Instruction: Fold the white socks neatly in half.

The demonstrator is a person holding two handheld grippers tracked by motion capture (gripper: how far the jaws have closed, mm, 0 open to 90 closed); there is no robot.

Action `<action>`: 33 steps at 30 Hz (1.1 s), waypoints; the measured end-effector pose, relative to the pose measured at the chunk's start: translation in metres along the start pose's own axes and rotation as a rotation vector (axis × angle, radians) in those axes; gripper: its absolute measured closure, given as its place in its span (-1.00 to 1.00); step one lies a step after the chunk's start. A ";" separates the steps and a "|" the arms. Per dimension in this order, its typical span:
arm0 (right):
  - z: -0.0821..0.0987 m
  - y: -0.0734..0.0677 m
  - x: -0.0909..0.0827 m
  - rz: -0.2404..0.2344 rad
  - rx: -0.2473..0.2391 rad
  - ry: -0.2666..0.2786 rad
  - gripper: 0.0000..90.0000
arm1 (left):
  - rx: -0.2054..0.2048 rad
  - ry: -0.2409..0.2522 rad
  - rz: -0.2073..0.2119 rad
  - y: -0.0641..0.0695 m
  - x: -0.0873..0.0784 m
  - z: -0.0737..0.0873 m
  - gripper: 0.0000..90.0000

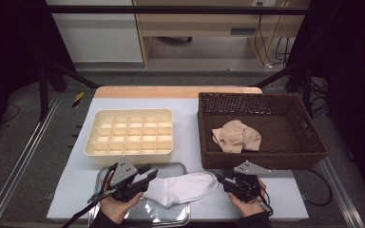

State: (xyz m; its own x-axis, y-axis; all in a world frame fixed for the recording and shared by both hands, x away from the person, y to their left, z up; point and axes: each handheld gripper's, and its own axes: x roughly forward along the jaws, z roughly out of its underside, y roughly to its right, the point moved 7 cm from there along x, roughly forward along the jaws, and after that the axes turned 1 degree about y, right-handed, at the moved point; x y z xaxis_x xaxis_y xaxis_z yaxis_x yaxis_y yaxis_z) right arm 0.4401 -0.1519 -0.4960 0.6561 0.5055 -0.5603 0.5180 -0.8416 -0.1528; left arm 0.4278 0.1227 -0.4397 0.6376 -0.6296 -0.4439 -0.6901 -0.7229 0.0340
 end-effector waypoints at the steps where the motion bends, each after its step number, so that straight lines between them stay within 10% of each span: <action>1: 0.000 0.001 0.000 0.001 0.002 0.001 0.46 | 0.002 0.006 0.003 0.002 0.002 -0.002 0.48; 13: 0.002 -0.004 0.006 -0.018 0.004 -0.017 0.44 | 0.014 -0.004 0.035 0.022 0.020 -0.004 0.72; 33: 0.022 -0.004 0.028 0.005 0.025 -0.108 0.43 | 0.014 -0.207 0.088 0.043 0.063 0.055 0.96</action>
State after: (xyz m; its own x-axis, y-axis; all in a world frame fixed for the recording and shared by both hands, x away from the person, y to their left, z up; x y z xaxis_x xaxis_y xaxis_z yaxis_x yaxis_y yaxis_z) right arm 0.4437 -0.1383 -0.5289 0.5949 0.4791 -0.6454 0.5005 -0.8491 -0.1690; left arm 0.4192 0.0683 -0.5156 0.4921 -0.6170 -0.6141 -0.7453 -0.6631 0.0690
